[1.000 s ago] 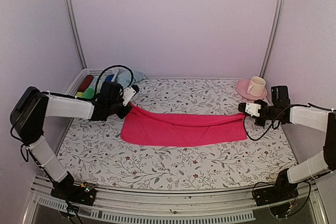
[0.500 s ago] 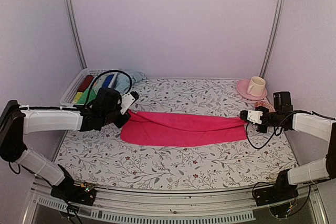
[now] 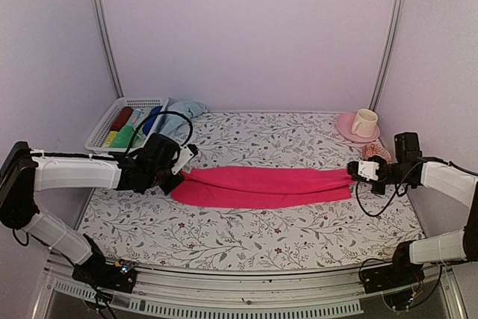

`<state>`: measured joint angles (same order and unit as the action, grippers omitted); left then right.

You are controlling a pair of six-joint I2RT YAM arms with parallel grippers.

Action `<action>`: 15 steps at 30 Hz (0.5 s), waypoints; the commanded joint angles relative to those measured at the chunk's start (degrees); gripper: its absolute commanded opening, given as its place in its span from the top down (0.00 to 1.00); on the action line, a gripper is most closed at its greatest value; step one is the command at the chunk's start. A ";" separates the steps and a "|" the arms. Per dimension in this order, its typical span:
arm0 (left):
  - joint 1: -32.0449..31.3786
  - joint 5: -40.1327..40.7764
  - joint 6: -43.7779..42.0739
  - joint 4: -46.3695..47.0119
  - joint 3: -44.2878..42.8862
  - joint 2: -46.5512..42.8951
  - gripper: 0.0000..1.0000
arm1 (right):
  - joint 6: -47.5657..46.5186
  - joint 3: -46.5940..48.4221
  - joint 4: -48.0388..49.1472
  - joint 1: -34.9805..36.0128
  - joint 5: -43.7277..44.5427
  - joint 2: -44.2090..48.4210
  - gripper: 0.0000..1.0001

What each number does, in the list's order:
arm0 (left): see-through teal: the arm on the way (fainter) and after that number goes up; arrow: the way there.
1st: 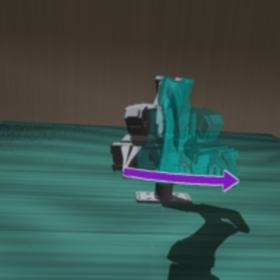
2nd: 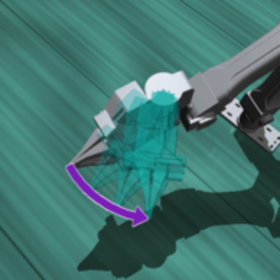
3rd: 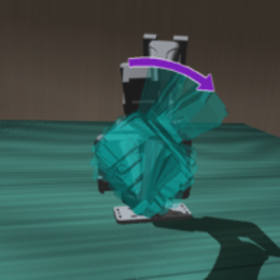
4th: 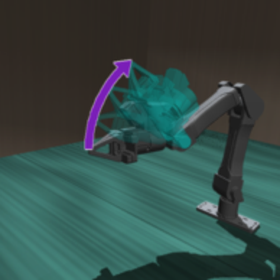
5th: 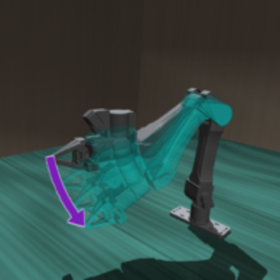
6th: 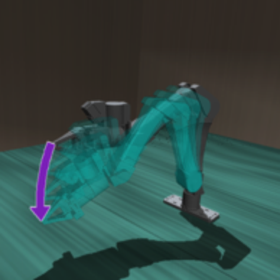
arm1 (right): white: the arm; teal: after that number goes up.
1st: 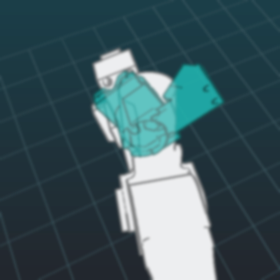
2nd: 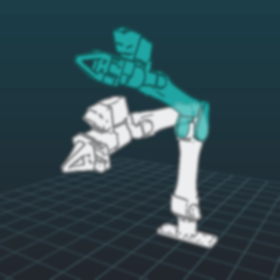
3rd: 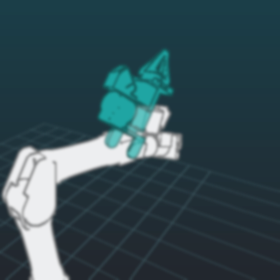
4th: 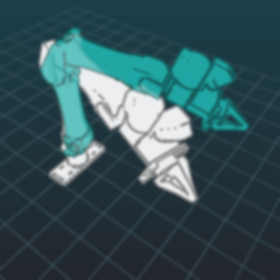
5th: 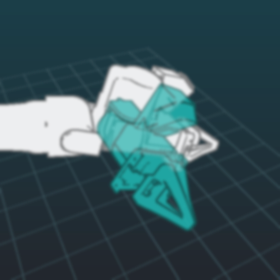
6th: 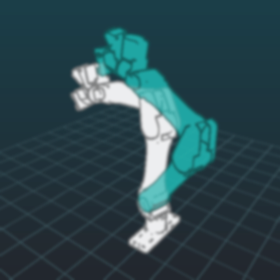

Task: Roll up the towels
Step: Fold the towel at the center of the board.

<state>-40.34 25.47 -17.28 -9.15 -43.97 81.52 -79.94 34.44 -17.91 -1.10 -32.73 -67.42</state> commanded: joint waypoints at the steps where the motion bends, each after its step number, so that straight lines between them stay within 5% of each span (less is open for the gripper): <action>1: -0.88 3.02 1.71 -3.98 -0.44 2.15 1.00 | -4.40 2.29 -8.50 -1.80 -3.16 0.52 0.98; 15: -1.57 -3.39 2.24 -5.68 -0.80 3.40 1.00 | -6.53 -1.49 -4.96 -2.23 -0.89 1.44 0.98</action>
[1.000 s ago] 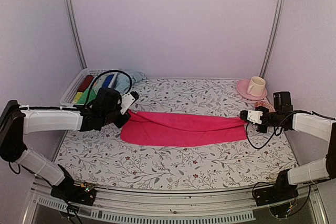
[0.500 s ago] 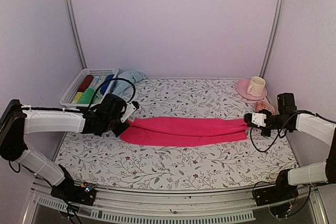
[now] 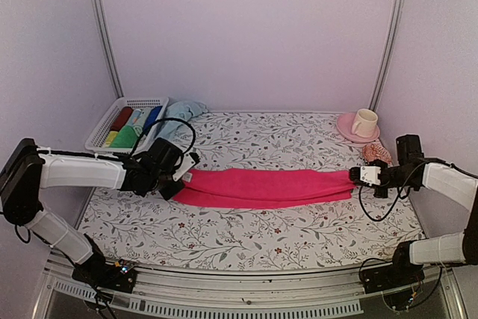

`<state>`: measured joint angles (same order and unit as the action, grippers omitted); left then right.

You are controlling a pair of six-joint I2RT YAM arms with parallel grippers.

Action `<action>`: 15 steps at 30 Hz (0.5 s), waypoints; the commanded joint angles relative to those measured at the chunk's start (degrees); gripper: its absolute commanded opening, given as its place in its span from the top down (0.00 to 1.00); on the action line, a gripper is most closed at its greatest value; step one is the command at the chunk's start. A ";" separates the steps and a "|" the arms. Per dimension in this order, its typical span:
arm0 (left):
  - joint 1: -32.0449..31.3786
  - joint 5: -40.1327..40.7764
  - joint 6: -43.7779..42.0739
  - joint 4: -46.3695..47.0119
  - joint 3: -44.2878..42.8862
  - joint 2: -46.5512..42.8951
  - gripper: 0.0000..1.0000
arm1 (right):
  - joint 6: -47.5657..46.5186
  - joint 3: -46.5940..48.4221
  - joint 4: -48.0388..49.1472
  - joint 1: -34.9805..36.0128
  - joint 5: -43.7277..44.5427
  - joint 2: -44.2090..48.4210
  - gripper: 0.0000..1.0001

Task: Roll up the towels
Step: Fold the towel at the center of the board.

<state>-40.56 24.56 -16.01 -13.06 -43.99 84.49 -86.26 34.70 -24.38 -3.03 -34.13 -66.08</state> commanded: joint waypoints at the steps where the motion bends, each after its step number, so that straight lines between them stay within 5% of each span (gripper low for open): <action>1: -1.51 -2.78 1.02 -1.94 -0.69 0.34 1.00 | -0.42 -2.04 2.11 -0.27 0.79 -0.06 0.98; 15: -3.34 -5.30 3.62 -8.06 -2.24 0.48 1.00 | -0.93 -3.24 4.78 -0.15 2.94 -3.11 0.88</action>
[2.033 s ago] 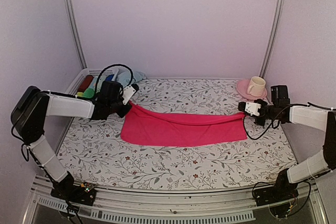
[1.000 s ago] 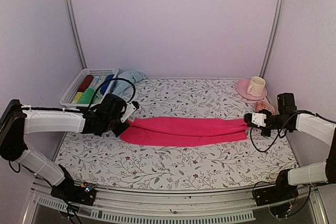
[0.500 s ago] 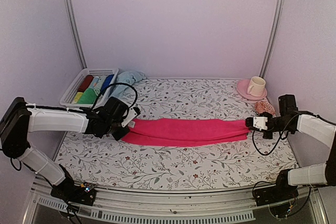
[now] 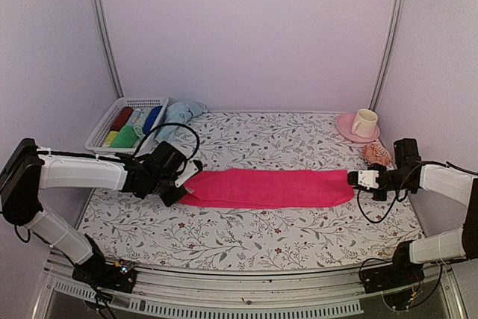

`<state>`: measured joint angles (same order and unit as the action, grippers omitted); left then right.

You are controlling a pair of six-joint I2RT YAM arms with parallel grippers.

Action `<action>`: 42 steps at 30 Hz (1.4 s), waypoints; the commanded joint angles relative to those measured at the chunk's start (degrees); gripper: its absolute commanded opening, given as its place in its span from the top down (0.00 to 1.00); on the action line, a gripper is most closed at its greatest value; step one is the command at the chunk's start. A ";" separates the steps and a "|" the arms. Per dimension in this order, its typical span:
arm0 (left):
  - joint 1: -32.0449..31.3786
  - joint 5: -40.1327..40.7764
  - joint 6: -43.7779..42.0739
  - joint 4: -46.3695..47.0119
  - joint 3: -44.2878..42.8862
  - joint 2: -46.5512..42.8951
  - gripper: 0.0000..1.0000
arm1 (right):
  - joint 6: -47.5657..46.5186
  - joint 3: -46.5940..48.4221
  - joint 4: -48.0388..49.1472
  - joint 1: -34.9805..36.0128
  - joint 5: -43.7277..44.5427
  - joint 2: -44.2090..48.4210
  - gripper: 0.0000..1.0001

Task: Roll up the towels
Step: Fold the towel at the center of the board.

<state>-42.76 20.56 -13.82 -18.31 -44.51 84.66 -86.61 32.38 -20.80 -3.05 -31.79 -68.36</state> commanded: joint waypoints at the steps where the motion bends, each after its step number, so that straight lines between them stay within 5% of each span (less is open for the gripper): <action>1: -1.18 -1.14 1.68 -3.20 -1.79 0.32 0.97 | -0.58 -0.97 1.24 0.02 0.93 -1.00 0.88; 5: -1.39 0.21 2.98 -5.09 -2.50 0.63 0.78 | -0.75 -1.27 1.23 0.24 1.60 -1.18 0.82; 11: -1.49 2.58 3.89 -8.51 -3.89 -1.95 0.37 | 2.71 2.34 -1.29 0.28 1.83 -1.51 0.60; 14: -1.24 4.98 4.08 -8.22 -3.72 -4.79 0.18 | 8.46 6.49 -2.71 0.33 1.69 -2.92 0.51; 17: 0.13 6.17 5.35 -5.46 -3.54 -6.37 0.10 | 17.59 11.31 -2.69 0.64 2.13 -5.12 0.42; 27: 12.37 -3.97 11.79 3.48 -4.75 1.15 0.18 | 49.95 24.68 -7.48 6.16 13.45 -16.14 0.39; 31: 14.37 -6.89 12.14 5.59 -5.15 5.06 0.29 | 54.62 24.74 -7.48 7.88 15.30 -18.54 0.41; 42: 15.69 -7.55 11.33 7.13 -9.08 13.07 0.42 | 56.07 23.21 -6.41 10.69 19.79 -24.72 0.53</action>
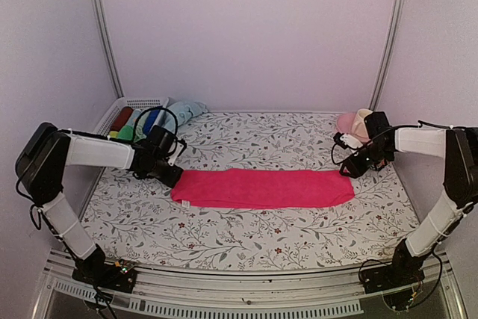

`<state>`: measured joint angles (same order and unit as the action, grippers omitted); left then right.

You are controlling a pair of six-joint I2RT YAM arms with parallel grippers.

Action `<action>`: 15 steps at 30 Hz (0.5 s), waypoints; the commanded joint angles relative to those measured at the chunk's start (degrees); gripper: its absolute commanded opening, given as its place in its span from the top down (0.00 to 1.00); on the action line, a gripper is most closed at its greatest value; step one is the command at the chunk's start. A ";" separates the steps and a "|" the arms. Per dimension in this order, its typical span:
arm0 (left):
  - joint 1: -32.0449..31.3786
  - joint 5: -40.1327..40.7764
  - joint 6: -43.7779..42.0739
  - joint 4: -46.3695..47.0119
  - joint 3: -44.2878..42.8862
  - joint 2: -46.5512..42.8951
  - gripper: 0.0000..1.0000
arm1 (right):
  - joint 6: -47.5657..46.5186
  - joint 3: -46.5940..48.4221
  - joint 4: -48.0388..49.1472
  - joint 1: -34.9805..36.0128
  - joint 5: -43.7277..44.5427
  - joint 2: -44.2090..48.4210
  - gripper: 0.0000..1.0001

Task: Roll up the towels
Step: Fold the towel at the center of the board, then smooth out the towel at the center of the board.

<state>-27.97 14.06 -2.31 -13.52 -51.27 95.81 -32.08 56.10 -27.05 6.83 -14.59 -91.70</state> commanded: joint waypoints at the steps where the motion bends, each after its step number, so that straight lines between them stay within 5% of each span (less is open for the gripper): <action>1: 0.98 -1.36 -0.23 2.42 -2.70 2.66 0.44 | 1.57 -0.61 -0.12 0.84 2.71 -1.56 0.53; 7: 1.17 -1.27 -0.56 1.44 -5.58 6.40 0.62 | 3.15 -0.52 0.24 0.82 4.39 -2.90 0.54; 15: 1.07 7.09 -1.52 -0.94 -8.14 11.01 0.65 | 5.42 1.11 0.86 0.82 6.53 -8.49 0.61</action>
<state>-27.40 16.01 -3.07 -12.99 -58.06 104.99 -28.84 55.83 -26.72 7.46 -9.52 -97.65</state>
